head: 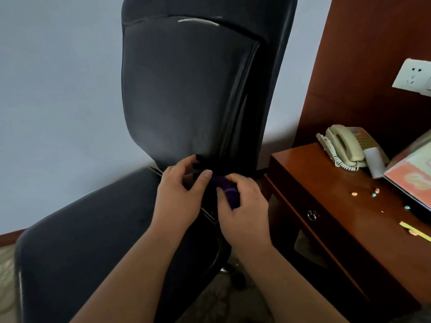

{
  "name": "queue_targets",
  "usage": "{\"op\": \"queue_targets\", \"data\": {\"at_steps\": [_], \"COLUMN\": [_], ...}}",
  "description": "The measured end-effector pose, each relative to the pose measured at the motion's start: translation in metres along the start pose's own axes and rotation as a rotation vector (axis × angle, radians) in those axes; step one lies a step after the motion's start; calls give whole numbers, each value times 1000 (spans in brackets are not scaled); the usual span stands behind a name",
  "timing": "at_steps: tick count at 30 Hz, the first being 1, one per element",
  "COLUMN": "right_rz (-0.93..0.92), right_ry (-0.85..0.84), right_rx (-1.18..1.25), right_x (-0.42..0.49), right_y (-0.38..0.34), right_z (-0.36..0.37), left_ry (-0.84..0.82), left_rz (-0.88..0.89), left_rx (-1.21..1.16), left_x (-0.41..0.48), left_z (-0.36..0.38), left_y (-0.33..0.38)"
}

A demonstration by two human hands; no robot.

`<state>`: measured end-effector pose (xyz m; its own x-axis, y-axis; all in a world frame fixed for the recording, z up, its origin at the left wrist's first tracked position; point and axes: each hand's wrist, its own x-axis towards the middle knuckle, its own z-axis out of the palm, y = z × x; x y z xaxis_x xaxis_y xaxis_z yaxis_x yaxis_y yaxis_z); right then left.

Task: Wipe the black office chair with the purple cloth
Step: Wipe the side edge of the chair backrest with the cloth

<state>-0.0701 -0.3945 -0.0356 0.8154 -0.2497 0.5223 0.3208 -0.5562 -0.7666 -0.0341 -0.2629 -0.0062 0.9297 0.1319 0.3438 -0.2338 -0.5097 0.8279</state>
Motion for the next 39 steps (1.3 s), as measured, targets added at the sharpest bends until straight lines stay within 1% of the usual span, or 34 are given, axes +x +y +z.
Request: {"op": "queue_targets", "data": {"at_steps": [4,6,8,12,14,15,19,22,24,28,30,31,34,35,36,37,39], "right_rz": [-7,22,53,-3,-39,-48,-16,25,40,53,67,105,329,374,372,332,191], "right_ry": [-56,-99,-99,84,143,135,-27,-52,5,296,374,368,272,256,260,281,356], "right_rx": [-4,-1,19,89,102,95,77,107,147,237,252,261,357,379,378,373,384], "right_x": [-9,-15,-20,-7,1,2,-18,-28,-21,7,16,19,17,16,18,23,45], "right_y": [14,21,25,14,9,9,21,29,23,-1,-6,-5,0,1,-1,-6,-22], "right_z": [4,3,0,-8,-8,-6,12,18,13,-15,-26,-27,-18,-16,-15,-17,-25], "left_ry": [-70,-74,-60,-17,-23,-46,-151,-167,-146,-141,-146,-152,-153,-149,-145,-140,-132], "left_rz": [-54,-63,-64,-47,-26,-20,14,15,10,2,-4,-6,-7,-2,4,7,5], "left_rx": [24,30,32,95,127,127,98,74,80,107,97,95,78,80,91,102,113], "left_x": [-5,-7,-7,-2,3,5,14,17,17,16,16,16,15,14,14,14,14], "left_z": [-2,-1,1,3,1,-1,-11,-13,-9,-5,-5,-5,-2,-1,0,1,1], "left_y": [-4,-4,-3,-5,-7,-8,-15,-17,-15,-12,-11,-11,-9,-9,-9,-8,-10]}}
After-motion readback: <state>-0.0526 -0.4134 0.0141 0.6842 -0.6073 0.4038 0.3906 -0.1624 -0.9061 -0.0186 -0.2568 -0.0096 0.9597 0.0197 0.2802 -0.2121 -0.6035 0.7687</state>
